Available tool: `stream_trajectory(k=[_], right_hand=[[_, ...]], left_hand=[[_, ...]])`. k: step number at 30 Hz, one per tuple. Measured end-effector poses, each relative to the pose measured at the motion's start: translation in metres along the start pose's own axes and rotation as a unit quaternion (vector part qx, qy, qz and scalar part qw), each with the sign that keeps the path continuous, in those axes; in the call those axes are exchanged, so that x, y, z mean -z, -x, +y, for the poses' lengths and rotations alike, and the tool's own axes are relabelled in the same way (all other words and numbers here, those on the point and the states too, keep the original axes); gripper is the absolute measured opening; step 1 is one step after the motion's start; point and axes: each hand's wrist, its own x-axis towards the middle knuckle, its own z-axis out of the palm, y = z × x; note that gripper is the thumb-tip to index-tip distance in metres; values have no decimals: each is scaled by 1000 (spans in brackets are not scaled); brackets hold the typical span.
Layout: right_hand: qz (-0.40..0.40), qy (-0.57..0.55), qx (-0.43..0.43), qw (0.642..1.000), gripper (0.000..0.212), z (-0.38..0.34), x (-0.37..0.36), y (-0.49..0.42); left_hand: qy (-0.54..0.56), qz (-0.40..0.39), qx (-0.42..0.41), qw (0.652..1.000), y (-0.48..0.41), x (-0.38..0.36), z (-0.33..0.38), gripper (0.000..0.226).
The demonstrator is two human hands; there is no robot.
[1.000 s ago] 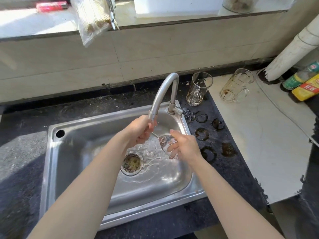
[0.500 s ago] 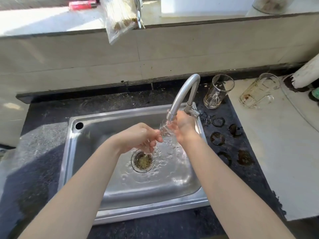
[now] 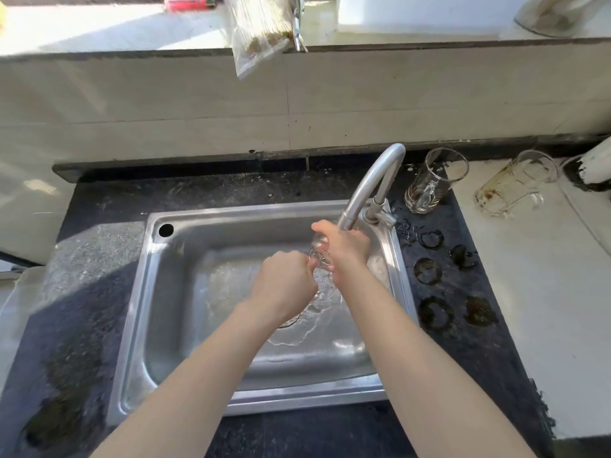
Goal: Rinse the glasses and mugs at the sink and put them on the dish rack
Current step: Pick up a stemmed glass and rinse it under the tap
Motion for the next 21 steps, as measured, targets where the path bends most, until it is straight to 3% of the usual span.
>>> stream_trajectory(k=[1, 3, 4, 7, 9, 10, 12, 15, 17, 18, 20, 21], right_hand=[[-27, -24, -30, 999, 21, -2, 3, -1], [-102, -118, -73, 985, 13, -6, 8, 0], [-139, -177, -82, 971, 12, -8, 11, 3], [-220, -317, -65, 920, 17, -11, 15, 14], [-234, -344, -56, 908, 16, -10, 13, 19], [-214, -329, -58, 918, 14, -9, 11, 19], [-134, -226, -54, 963, 17, -5, 9, 13], [-67, 13, -14, 998, 20, 5, 12, 2], [-76, 167, 0, 983, 28, 7, 25, -3], [-80, 247, 8, 966, 33, 7, 33, -6], [-73, 374, 34, 924, 44, 7, 49, -14], [-63, 410, 53, 908, 45, 5, 55, -16]], left_hand=[[11, -15, 9, 1000, -1, 3, -2, 39], [170, -73, 63, 981, -3, 10, -4, 38], [292, -116, 99, 944, -2, 14, -4, 36], [567, -226, 177, 772, -4, 21, -4, 29], [651, -260, 216, 679, -5, 20, -7, 29], [665, -267, 231, 658, -5, 18, -7, 29], [654, -249, 240, 673, -5, 10, -4, 30], [508, -162, 224, 815, -7, -3, 1, 35], [314, -122, 180, 924, -12, -12, -3, 38], [235, -125, 161, 950, -14, -12, -5, 38], [227, -149, 176, 946, -18, -14, -6, 34], [295, -164, 209, 918, -19, -15, -6, 32]])
